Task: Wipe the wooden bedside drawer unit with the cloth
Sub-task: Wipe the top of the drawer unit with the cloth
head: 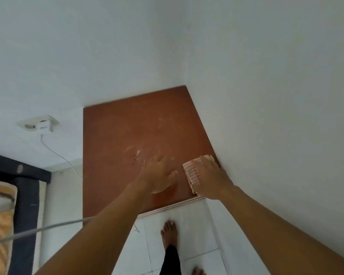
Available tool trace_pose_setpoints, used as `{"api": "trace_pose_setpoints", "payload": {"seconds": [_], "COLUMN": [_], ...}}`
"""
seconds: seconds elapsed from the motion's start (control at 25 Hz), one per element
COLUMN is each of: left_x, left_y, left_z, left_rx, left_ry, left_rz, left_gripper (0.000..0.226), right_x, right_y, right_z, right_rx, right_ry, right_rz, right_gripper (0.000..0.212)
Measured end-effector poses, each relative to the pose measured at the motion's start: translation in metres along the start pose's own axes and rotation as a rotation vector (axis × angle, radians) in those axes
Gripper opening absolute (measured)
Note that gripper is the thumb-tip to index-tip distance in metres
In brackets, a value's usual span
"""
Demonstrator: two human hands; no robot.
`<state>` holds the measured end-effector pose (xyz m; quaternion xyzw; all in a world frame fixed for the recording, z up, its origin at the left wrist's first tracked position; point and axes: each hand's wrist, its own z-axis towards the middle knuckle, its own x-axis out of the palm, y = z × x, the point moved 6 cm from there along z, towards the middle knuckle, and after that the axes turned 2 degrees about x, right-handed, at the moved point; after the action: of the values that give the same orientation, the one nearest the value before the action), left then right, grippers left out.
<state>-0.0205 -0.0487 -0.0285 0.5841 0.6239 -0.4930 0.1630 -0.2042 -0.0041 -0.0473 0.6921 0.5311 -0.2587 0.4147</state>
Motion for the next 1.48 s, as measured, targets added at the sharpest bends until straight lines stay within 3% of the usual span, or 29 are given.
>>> {"api": "trace_pose_setpoints", "payload": {"seconds": [0.12, 0.28, 0.44, 0.56, 0.72, 0.88, 1.04, 1.16, 1.48], "left_x": [0.015, 0.035, 0.025, -0.01, -0.086, -0.134, -0.132, -0.108, -0.105], "left_y": [0.011, 0.017, 0.012, 0.012, 0.034, 0.042, 0.055, 0.067, 0.067], "left_z": [0.026, 0.032, 0.032, 0.059, 0.14, 0.222, 0.264, 0.266, 0.262], "left_rx": [-0.02, -0.019, -0.03, 0.009, -0.063, -0.057, -0.083, -0.084, -0.105], "left_ry": [0.056, 0.066, 0.049, 0.081, 0.011, -0.071, -0.108, -0.069, -0.068], "left_rz": [0.136, 0.247, 0.273, 0.311, 0.144, 0.07, 0.096, 0.135, 0.141], "left_gripper": [0.064, 0.068, 0.065, 0.054, 0.055, 0.071, 0.058, 0.06, 0.057], "right_x": [0.024, 0.04, 0.018, -0.023, -0.116, -0.18, -0.16, -0.123, -0.122], "right_y": [-0.005, -0.012, -0.011, -0.007, 0.016, 0.043, 0.05, 0.045, 0.043], "right_z": [0.018, 0.021, 0.033, 0.06, 0.147, 0.249, 0.326, 0.347, 0.344], "right_rx": [0.021, 0.028, 0.007, 0.015, -0.021, -0.06, -0.1, -0.039, -0.038], "right_ry": [-0.108, -0.284, -0.381, -0.381, -0.529, -0.584, -0.468, -0.341, -0.407], "right_rz": [-0.068, -0.103, -0.096, 0.085, 0.266, 0.223, 0.044, -0.073, -0.107], "right_gripper": [0.091, 0.081, 0.05, 0.03, 0.046, 0.054, 0.057, 0.064, 0.066]}}
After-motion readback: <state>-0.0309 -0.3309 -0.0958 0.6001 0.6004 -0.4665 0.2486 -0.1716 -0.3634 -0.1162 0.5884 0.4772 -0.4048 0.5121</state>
